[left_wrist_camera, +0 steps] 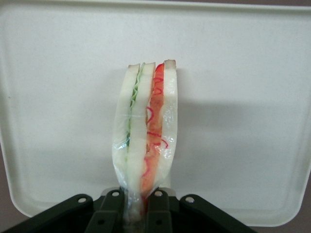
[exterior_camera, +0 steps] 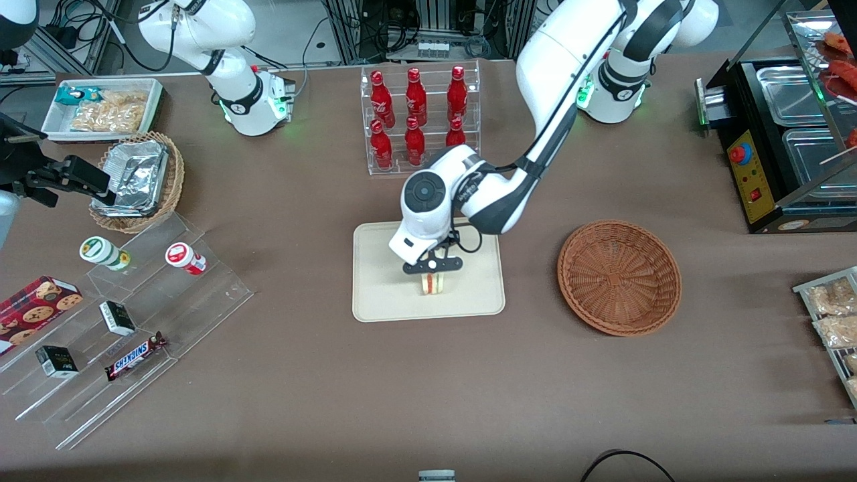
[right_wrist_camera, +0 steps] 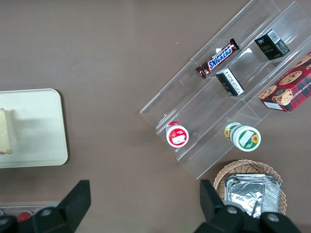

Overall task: Place sandwich from basket to tray
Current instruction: 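Lower the sandwich onto the tray and open the left gripper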

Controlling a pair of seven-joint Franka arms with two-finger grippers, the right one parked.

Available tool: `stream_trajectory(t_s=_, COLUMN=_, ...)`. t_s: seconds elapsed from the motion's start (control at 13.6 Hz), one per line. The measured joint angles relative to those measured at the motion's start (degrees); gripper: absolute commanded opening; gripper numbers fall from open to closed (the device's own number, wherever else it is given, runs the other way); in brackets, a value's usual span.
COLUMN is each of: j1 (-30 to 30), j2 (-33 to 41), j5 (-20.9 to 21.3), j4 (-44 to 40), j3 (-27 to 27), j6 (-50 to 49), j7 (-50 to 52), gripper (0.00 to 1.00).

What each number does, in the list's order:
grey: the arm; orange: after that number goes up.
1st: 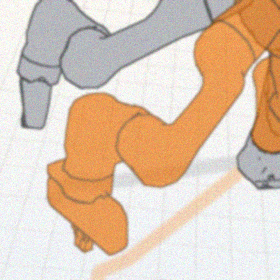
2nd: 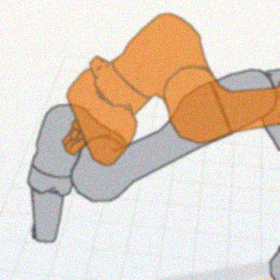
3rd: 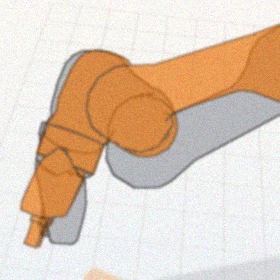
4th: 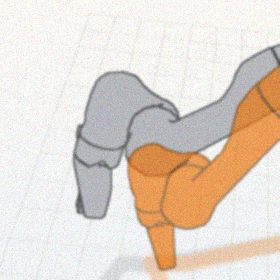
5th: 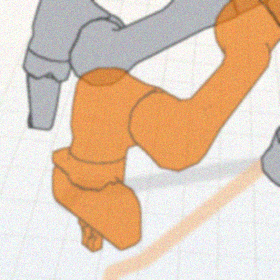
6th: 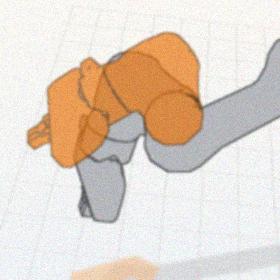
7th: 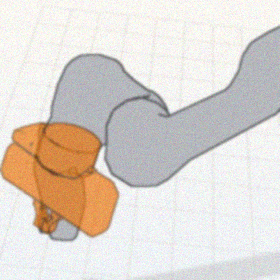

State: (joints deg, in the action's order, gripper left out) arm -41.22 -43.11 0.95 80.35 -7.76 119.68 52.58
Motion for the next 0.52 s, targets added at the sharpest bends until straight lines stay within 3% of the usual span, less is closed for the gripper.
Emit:
stream_trajectory(t_s=0.37, j1=-0.69, j2=-2.14, j5=0.02, j4=-0.03, j3=0.23, j6=3.89, j7=0.96, gripper=0.08)
stream_trajectory(t_s=0.44, j1=-0.69, j2=-2.6, j5=0.02, j4=-0.08, j3=0.29, j6=4.33, j7=0.96, gripper=0.31)
stream_trajectory(t_s=0.52, j1=-0.7, j2=-2.7, j5=0.02, j4=-0.25, j3=0.28, j6=4.35, j7=0.96, gripper=0.99)
